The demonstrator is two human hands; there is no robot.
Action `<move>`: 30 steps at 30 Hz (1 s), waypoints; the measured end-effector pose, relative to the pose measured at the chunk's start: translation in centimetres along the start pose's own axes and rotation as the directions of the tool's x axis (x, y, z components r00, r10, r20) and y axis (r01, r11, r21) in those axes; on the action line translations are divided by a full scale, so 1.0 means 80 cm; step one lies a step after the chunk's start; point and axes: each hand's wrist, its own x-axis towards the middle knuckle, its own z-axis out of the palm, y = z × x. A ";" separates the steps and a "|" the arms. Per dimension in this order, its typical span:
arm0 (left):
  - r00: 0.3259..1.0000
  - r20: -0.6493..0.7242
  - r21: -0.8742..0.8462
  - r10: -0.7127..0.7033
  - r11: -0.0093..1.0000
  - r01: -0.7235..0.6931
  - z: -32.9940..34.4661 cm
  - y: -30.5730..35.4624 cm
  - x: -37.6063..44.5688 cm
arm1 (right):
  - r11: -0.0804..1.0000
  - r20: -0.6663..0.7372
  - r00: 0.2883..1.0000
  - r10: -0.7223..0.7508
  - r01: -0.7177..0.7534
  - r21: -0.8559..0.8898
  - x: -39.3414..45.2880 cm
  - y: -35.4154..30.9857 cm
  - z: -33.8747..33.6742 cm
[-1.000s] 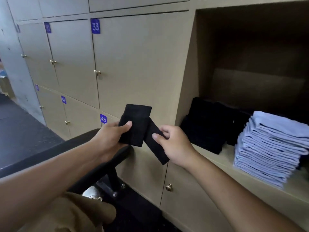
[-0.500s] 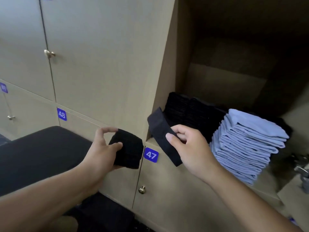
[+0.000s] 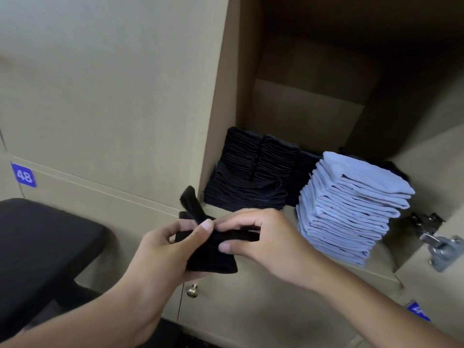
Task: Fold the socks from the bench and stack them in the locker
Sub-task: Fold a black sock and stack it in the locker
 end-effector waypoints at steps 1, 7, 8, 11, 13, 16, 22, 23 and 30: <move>1.000 -0.018 -0.001 0.005 1.000 -0.005 0.001 0.000 0.001 | 1.000 0.003 1.000 -0.006 0.006 0.008 0.000 0.001 -0.001; 0.998 -0.028 -0.007 0.052 0.999 -0.053 0.000 0.005 0.005 | 0.998 -0.047 0.999 -0.024 0.027 0.049 -0.002 -0.007 -0.009; 0.998 -0.028 -0.014 0.060 0.998 -0.060 0.000 0.006 0.005 | 0.998 -0.053 0.998 -0.022 0.025 0.050 -0.003 -0.009 -0.010; 0.996 -0.034 -0.019 0.077 0.997 -0.078 -0.004 0.008 0.007 | 0.998 -0.064 0.998 -0.024 0.028 0.063 -0.003 -0.013 -0.012; 0.995 -0.037 0.010 0.092 0.996 -0.092 -0.007 0.008 0.006 | 0.995 -0.085 0.996 -0.021 0.030 0.100 -0.002 -0.015 -0.013; 0.995 -0.038 0.018 0.095 0.995 -0.094 -0.012 0.008 0.004 | 0.991 -0.116 0.993 -0.005 0.021 0.136 -0.002 -0.014 -0.013; 0.994 -0.033 0.032 0.104 0.994 -0.103 -0.016 0.011 0.004 | 0.974 -0.054 0.995 0.082 -0.069 0.217 -0.004 -0.014 -0.019; 0.994 -0.029 0.037 0.108 0.994 -0.107 -0.017 0.011 0.004 | 0.968 -0.041 0.994 0.100 -0.087 0.234 -0.004 -0.014 -0.020; 0.994 -0.015 0.046 0.109 0.993 -0.108 -0.012 0.009 0.000 | 0.954 -0.030 0.983 0.184 -0.171 0.245 -0.008 -0.020 -0.014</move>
